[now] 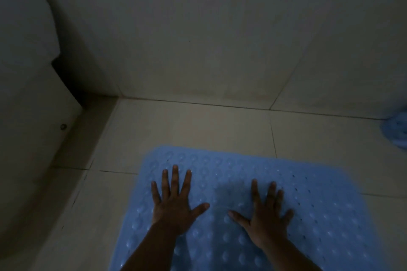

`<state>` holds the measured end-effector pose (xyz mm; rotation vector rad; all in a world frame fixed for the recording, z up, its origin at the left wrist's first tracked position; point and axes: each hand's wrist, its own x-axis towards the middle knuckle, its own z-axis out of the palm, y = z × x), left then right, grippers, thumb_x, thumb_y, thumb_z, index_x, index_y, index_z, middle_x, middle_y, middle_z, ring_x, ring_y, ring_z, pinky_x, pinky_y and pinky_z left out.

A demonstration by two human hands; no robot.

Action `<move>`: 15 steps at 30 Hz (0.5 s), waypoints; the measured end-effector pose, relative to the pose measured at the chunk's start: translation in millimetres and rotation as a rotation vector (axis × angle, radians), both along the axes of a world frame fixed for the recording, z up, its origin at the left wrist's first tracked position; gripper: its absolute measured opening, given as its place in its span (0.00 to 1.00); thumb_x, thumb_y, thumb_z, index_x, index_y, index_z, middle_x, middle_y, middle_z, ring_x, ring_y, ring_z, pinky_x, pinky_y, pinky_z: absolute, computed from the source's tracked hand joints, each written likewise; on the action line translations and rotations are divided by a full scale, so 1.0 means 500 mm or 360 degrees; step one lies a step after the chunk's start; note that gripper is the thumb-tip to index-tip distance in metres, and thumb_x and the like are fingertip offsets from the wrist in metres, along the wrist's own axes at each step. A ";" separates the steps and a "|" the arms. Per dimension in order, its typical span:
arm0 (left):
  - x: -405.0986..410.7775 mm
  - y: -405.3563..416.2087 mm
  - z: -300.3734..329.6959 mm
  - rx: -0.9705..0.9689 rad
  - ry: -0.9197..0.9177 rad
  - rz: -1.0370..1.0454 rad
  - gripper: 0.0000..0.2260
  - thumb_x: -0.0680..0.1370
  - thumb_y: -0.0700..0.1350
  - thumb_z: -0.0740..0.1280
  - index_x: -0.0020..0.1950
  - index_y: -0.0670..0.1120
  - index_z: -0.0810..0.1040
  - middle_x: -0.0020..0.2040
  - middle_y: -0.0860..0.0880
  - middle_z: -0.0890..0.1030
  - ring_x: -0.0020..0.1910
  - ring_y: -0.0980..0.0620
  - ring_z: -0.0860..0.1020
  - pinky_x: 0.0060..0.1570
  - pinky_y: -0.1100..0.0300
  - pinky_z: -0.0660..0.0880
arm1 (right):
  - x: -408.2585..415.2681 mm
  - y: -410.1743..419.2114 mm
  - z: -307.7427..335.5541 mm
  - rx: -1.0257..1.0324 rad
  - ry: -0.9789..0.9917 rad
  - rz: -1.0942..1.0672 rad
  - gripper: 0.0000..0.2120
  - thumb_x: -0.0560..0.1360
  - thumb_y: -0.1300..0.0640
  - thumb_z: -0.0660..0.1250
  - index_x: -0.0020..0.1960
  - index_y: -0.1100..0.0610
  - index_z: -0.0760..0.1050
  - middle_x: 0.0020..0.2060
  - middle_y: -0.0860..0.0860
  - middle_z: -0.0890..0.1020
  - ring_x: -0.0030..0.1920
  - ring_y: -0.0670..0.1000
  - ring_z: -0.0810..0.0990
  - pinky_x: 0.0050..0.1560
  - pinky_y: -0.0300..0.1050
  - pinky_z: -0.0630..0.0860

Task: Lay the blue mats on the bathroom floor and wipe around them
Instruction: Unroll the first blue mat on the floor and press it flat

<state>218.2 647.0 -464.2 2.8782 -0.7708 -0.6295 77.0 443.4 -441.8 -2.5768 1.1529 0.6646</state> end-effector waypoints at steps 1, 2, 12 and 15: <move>0.001 -0.002 0.001 0.0017 0.0049 0.0016 0.49 0.71 0.83 0.50 0.84 0.56 0.49 0.84 0.43 0.43 0.82 0.38 0.39 0.74 0.30 0.39 | 0.003 -0.003 0.001 0.0003 -0.0002 0.0005 0.56 0.61 0.14 0.48 0.73 0.37 0.21 0.78 0.57 0.27 0.79 0.62 0.31 0.74 0.73 0.50; 0.002 -0.002 0.000 0.0029 0.0048 0.0035 0.49 0.71 0.82 0.51 0.84 0.54 0.53 0.84 0.42 0.48 0.82 0.37 0.44 0.73 0.30 0.42 | 0.006 -0.007 0.002 0.0004 -0.0004 0.0014 0.56 0.60 0.14 0.48 0.75 0.37 0.22 0.78 0.56 0.28 0.79 0.62 0.31 0.74 0.73 0.50; 0.002 -0.010 0.024 0.0090 0.0104 0.0037 0.48 0.71 0.82 0.46 0.77 0.58 0.24 0.74 0.47 0.18 0.73 0.39 0.19 0.72 0.31 0.27 | 0.012 -0.028 0.002 0.0025 -0.0048 0.0067 0.56 0.59 0.12 0.48 0.69 0.35 0.18 0.78 0.55 0.27 0.79 0.61 0.30 0.75 0.74 0.45; 0.004 -0.008 0.026 0.0128 0.0092 0.0018 0.48 0.71 0.81 0.45 0.78 0.58 0.25 0.75 0.47 0.19 0.75 0.39 0.21 0.73 0.31 0.30 | 0.009 -0.027 -0.001 0.0019 -0.0082 0.0066 0.56 0.58 0.12 0.48 0.68 0.35 0.18 0.78 0.55 0.27 0.79 0.61 0.30 0.74 0.75 0.44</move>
